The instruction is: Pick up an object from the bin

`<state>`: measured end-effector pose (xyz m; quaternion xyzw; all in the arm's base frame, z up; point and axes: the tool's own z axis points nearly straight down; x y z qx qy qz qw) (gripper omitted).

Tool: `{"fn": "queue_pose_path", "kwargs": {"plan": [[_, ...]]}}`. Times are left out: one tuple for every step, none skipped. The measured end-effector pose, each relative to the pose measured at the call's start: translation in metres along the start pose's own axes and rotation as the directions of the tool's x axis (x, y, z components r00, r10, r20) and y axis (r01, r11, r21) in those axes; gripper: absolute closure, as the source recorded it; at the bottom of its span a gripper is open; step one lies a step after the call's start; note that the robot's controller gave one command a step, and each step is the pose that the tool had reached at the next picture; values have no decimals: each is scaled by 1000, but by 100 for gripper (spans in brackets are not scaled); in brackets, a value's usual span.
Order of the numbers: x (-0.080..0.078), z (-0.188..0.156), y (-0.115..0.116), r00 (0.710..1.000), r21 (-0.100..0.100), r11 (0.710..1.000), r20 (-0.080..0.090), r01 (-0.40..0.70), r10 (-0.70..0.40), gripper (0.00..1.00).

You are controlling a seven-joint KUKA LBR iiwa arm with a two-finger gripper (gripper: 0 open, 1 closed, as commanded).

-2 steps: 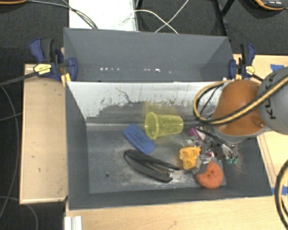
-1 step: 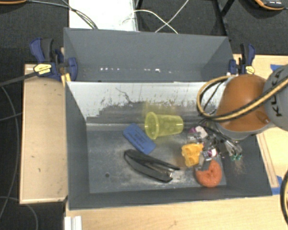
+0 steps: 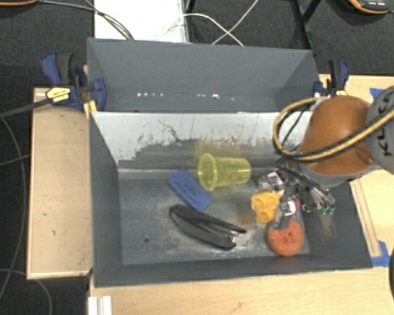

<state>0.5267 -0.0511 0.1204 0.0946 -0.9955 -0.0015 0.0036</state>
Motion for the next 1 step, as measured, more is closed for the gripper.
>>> {"fn": "queue_pose_path", "kwargs": {"plan": [[-1,-9,0,1000,1,1000,3,0,0,100]]}}
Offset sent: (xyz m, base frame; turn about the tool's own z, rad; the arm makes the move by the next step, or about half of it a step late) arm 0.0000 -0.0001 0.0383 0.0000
